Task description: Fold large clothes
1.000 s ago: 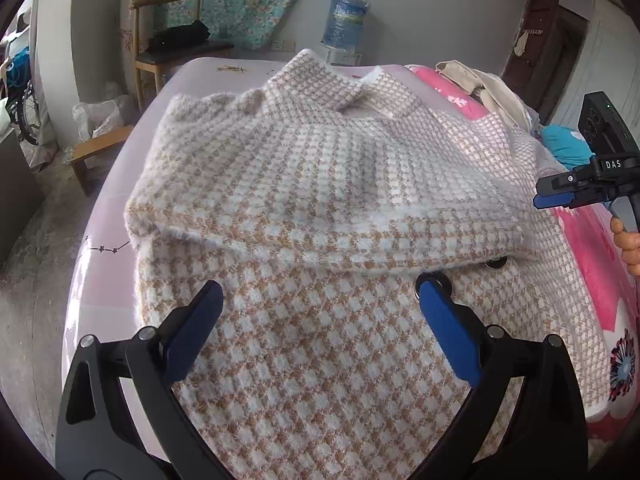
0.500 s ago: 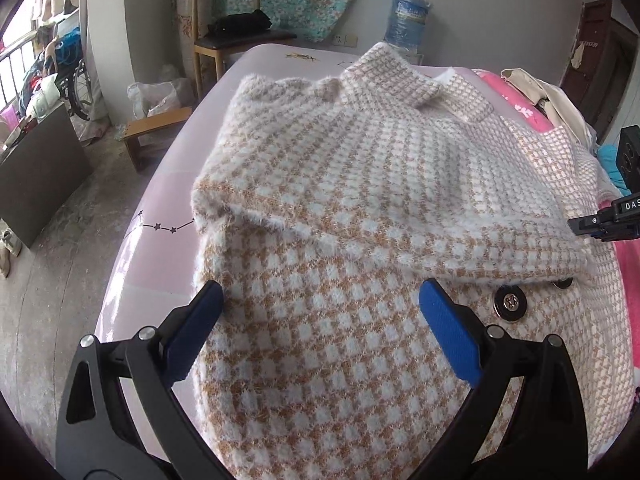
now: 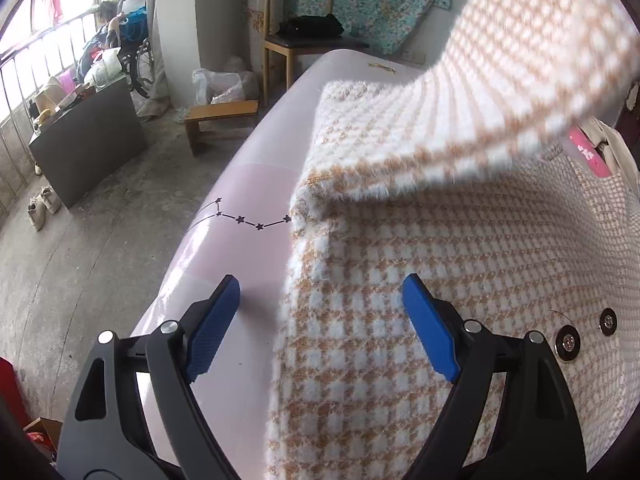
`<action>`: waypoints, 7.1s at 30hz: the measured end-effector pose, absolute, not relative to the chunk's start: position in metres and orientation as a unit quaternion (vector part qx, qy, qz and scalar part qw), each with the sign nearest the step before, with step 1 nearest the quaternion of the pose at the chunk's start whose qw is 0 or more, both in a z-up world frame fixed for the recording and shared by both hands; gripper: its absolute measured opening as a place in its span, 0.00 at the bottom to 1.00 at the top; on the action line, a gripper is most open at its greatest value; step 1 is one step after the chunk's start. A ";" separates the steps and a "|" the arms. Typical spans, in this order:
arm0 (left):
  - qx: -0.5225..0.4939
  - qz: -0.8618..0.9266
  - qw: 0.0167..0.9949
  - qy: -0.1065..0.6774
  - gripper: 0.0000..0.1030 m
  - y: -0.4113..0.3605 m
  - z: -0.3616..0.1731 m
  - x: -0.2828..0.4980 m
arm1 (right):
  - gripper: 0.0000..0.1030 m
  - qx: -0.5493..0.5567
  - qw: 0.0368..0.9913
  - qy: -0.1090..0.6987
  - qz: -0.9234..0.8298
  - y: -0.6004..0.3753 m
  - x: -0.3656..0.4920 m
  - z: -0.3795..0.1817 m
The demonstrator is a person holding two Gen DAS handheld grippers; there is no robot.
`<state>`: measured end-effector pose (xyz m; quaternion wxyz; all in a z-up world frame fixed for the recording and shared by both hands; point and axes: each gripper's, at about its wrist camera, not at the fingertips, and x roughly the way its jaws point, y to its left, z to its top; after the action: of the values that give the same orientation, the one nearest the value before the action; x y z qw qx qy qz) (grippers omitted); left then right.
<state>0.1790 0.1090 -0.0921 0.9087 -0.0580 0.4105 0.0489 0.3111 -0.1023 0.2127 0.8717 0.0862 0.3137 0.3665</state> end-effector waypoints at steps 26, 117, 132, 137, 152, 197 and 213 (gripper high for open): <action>-0.065 -0.027 0.929 0.364 0.75 0.133 -0.029 0.184 | 0.33 0.218 0.756 0.602 0.135 -0.294 0.354 -0.064; 0.053 -0.046 0.884 0.463 0.92 0.025 -0.092 0.295 | 0.94 0.027 0.859 0.506 0.067 -0.255 0.327 -0.019; 0.045 -0.046 0.879 0.473 0.92 0.027 -0.092 0.299 | 0.80 0.256 0.814 0.460 -0.244 -0.604 0.252 0.010; 0.045 -0.045 0.877 0.476 0.92 0.027 -0.092 0.298 | 0.71 0.348 0.780 0.439 -0.279 -0.660 0.233 -0.025; 0.044 -0.045 0.876 0.477 0.92 0.027 -0.092 0.303 | 0.32 0.373 0.781 0.409 -0.290 -0.692 0.242 -0.049; -0.091 -0.162 0.881 0.434 0.68 0.115 -0.020 0.208 | 0.66 0.048 0.835 0.481 0.263 -0.090 0.337 0.011; -0.031 -0.058 0.873 0.483 0.33 0.072 -0.063 0.348 | 0.66 0.152 0.871 0.465 0.035 -0.359 0.336 -0.008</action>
<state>0.3483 0.0718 -0.0631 0.8732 -0.0306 0.4830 -0.0575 0.3361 -0.3587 -0.0084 0.8714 0.1522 0.4650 0.0350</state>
